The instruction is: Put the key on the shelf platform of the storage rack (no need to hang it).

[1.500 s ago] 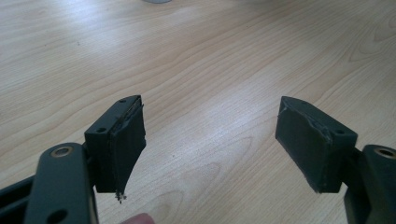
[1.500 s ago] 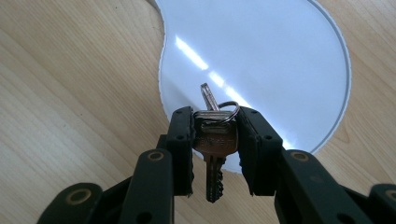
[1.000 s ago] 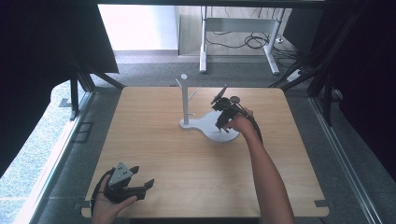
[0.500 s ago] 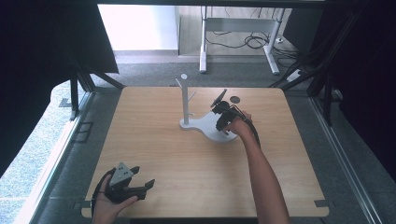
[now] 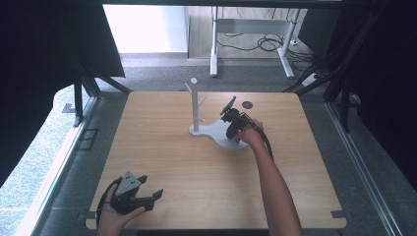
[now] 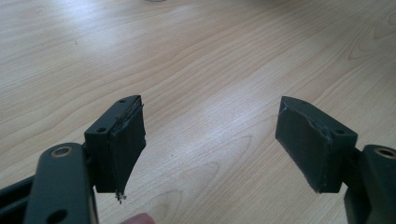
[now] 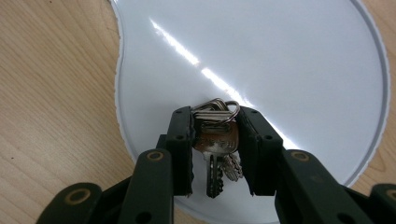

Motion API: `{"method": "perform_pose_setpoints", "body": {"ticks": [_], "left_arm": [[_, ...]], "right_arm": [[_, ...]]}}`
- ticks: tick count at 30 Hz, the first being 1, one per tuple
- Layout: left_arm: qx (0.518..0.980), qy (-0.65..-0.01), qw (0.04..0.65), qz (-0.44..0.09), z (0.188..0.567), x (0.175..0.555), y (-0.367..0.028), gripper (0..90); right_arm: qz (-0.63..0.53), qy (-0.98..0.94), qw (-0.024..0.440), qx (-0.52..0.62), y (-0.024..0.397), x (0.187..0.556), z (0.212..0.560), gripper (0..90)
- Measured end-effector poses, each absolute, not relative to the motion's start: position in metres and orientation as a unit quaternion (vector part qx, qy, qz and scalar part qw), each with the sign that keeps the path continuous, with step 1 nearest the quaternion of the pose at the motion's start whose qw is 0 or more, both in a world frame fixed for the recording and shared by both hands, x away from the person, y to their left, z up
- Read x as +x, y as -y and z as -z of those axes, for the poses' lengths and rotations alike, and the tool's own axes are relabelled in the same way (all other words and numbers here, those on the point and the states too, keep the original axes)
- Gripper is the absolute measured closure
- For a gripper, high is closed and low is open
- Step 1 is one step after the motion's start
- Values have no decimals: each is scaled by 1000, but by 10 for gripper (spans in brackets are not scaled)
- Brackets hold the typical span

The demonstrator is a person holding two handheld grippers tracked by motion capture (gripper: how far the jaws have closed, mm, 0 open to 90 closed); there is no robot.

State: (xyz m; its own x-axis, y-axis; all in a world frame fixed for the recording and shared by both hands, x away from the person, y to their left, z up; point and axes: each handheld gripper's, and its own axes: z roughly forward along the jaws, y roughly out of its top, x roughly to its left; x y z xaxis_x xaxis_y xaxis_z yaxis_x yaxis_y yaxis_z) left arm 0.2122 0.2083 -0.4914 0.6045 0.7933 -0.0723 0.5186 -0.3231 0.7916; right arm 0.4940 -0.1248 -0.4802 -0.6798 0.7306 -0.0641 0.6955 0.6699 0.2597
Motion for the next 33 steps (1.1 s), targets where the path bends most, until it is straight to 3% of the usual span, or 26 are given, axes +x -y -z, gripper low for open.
{"method": "perform_pose_setpoints", "body": {"ticks": [12,21,33], "left_arm": [[798,-410,409,-166,492,213,-207,243],[799,-409,408,-165,493,213,-206,243],[801,-407,407,-164,493,213,-204,243]], "right_arm": [[-110,-907,80,398,128,494,486,671],[-141,-903,87,396,133,490,477,559],[-153,-903,89,391,135,479,467,515]]}}
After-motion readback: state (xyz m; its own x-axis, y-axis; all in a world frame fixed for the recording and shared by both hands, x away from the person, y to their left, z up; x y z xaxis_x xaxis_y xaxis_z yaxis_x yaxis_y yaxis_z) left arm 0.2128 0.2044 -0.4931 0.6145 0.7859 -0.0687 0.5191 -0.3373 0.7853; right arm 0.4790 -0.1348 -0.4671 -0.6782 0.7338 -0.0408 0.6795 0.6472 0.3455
